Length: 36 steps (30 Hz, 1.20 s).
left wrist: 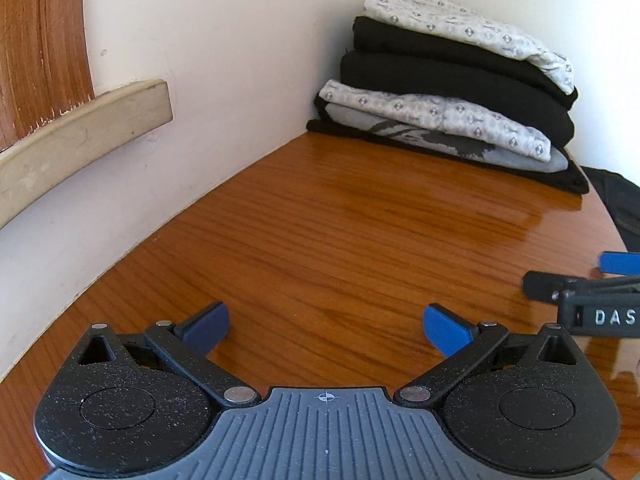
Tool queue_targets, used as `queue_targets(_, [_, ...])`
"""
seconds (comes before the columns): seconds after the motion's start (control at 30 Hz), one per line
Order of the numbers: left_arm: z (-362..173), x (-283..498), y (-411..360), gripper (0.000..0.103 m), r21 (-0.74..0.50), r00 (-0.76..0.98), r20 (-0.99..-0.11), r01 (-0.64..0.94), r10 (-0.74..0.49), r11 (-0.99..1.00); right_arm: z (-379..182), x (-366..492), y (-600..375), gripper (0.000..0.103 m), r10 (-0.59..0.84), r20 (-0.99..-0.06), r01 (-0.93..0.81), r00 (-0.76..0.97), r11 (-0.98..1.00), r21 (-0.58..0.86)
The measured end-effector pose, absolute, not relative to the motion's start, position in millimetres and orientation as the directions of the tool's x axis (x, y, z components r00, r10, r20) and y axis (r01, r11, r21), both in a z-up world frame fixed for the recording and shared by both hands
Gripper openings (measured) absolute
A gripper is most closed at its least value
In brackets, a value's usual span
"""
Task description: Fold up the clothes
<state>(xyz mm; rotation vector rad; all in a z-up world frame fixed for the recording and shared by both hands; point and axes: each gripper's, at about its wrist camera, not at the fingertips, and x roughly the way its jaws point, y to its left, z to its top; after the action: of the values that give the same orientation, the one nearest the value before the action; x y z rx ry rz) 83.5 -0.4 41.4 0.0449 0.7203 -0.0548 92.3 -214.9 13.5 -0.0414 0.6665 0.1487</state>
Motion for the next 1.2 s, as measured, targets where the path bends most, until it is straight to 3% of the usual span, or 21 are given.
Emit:
queue_targets(0.23, [41,83,-1,0.103,0.027,0.752,-0.658,0.082,-0.044,0.996,13,92,-213,0.103,0.047,-0.621,-0.050,0.782,0.999,0.012])
queue_targets(1.2, [44,86,-1,0.103,0.023,0.752,-0.657,0.082,-0.047,0.996,13,82,-212,0.103,0.054,-0.618,-0.059,0.784,0.998,0.012])
